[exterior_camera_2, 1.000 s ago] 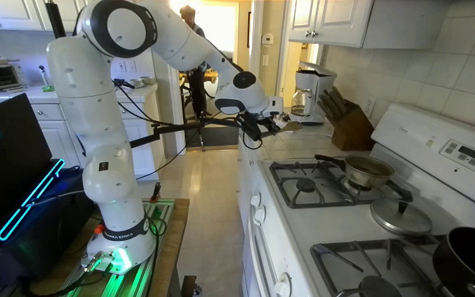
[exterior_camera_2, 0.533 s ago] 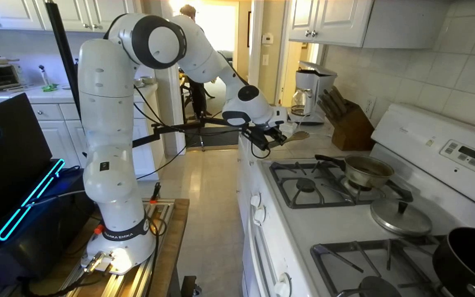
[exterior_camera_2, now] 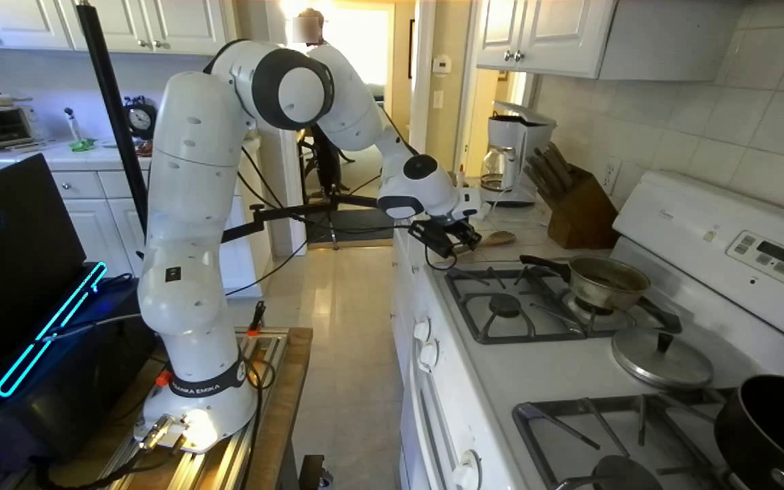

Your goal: Use the wooden spoon to stir in the pot

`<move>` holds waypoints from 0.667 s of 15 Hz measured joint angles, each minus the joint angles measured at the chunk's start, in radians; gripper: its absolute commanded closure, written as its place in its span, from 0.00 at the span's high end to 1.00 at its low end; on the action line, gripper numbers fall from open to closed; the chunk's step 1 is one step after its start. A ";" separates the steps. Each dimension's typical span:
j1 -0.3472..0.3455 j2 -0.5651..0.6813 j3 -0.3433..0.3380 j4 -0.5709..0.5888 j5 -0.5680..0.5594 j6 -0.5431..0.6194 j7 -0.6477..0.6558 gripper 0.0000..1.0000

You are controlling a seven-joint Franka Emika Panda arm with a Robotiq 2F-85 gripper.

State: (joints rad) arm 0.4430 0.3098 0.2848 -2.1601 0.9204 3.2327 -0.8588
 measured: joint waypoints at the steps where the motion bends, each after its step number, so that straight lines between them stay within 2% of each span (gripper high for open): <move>1: 0.003 0.005 -0.004 0.009 -0.004 0.000 0.000 0.73; 5: 0.019 0.015 -0.030 0.037 -0.032 -0.001 0.000 1.00; 7: 0.033 0.012 -0.065 0.047 -0.042 -0.014 0.001 1.00; 10: -0.013 -0.014 -0.097 0.041 -0.272 -0.068 0.172 1.00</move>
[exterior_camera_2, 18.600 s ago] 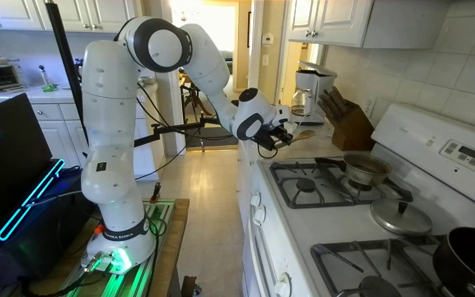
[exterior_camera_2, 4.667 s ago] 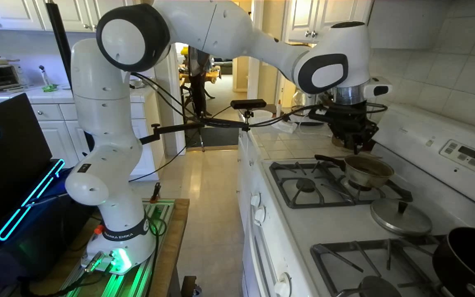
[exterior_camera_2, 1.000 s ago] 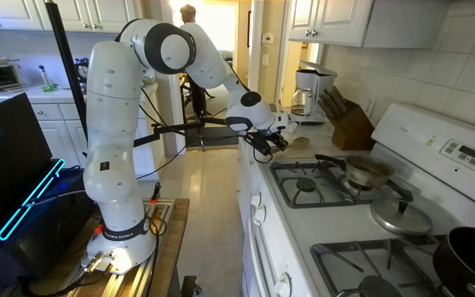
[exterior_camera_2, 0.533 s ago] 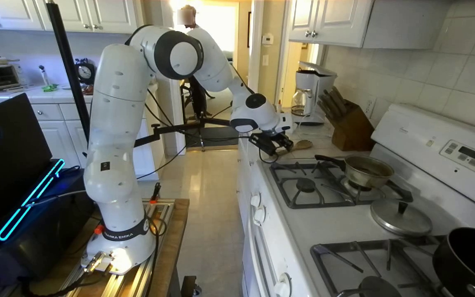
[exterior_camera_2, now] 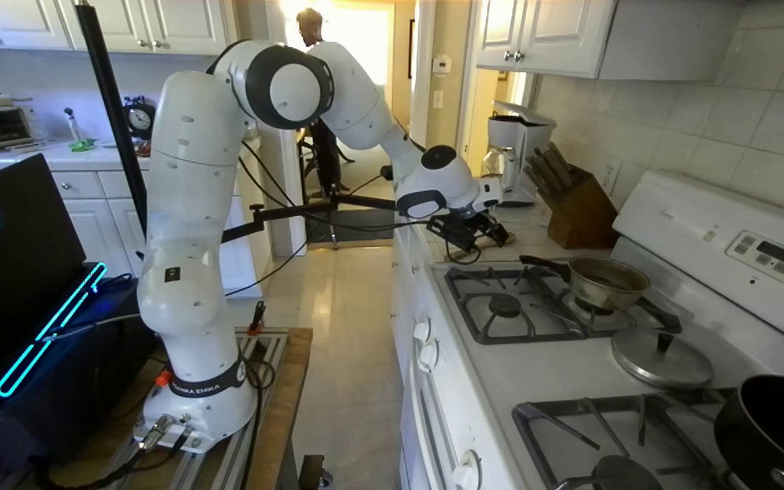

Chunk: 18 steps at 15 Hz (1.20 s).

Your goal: Use the wooden spoon to stir in the pot

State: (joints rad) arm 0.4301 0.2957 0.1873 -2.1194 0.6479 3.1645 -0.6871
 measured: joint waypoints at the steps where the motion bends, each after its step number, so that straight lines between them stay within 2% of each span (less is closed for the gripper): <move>1: -0.024 -0.017 -0.010 0.000 -0.083 -0.043 0.067 1.00; 3: -0.081 -0.068 -0.025 0.002 -0.242 -0.174 0.201 1.00; 5: -0.138 -0.139 -0.025 0.002 -0.348 -0.336 0.306 1.00; 9: -0.196 -0.291 -0.027 0.022 -0.457 -0.656 0.461 1.00; 12: -0.230 -0.386 -0.035 0.092 -0.552 -0.897 0.576 1.00; 16: -0.278 -0.434 -0.054 0.241 -0.619 -1.227 0.616 1.00; 18: -0.292 -0.420 -0.068 0.311 -0.619 -1.341 0.612 1.00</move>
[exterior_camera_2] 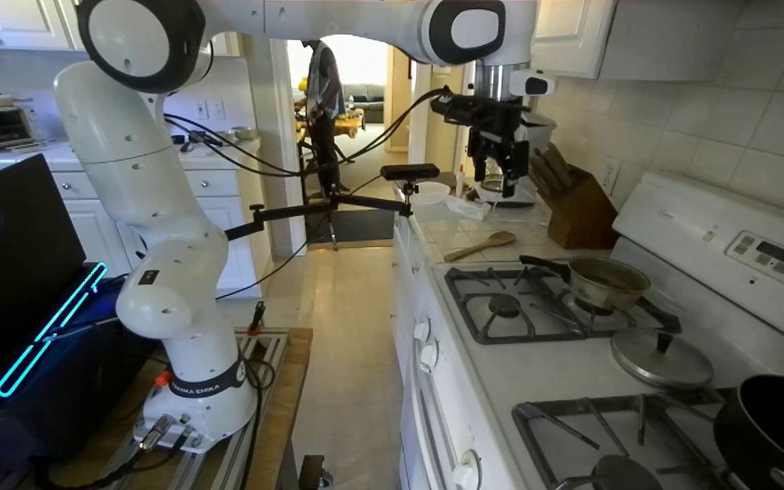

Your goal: Use the wooden spoon to stir in the pot

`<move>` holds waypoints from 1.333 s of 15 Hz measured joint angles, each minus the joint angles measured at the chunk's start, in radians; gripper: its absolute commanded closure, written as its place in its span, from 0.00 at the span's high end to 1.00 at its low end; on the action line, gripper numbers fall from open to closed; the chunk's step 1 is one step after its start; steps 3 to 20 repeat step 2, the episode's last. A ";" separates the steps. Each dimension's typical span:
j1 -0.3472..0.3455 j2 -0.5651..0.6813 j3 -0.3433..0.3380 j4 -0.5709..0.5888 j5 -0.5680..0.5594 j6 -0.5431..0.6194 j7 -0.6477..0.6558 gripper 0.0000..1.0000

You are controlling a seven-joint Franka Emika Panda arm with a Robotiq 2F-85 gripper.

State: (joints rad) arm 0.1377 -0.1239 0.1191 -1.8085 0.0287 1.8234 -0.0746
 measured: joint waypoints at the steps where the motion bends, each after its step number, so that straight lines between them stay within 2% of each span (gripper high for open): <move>1: -0.003 0.010 -0.004 0.018 0.000 -0.019 -0.001 1.00; 20: -0.003 0.020 -0.004 0.027 0.000 -0.024 -0.001 1.00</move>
